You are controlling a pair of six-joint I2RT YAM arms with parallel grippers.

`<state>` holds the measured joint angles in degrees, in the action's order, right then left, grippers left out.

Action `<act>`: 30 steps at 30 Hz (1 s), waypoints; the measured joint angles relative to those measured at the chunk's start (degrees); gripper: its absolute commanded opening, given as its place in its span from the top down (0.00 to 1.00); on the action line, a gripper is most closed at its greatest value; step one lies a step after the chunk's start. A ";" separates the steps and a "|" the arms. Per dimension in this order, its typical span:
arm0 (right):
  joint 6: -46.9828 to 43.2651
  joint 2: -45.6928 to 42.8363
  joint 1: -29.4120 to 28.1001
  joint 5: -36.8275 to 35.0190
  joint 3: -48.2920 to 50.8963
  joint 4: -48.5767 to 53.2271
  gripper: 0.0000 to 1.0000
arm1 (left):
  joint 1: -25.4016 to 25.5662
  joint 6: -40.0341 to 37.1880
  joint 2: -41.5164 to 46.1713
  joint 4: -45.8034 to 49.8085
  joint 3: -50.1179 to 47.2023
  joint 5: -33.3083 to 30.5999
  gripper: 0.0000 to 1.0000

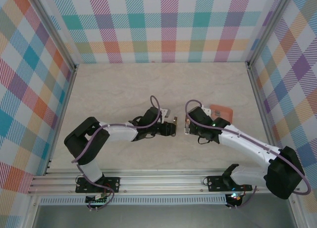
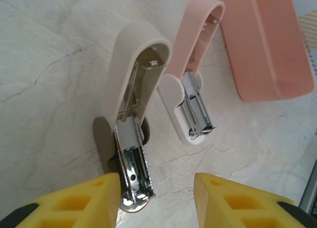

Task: Load the staples into the stapler

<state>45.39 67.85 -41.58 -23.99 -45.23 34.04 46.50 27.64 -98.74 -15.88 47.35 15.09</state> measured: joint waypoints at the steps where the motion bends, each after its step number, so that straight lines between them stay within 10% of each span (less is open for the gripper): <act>1: 0.00 -0.31 0.07 0.02 0.33 -0.11 0.80 | 0.02 -0.09 0.00 1.03 0.24 -0.37 0.55; 30: -0.46 -2.49 1.18 0.66 2.51 -1.55 0.80 | 1.42 -0.85 -6.12 7.19 5.33 0.76 0.56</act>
<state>44.93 65.36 -40.40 -23.33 -42.72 32.49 47.92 26.79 -104.86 -8.69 52.69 15.86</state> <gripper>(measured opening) 0.202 0.443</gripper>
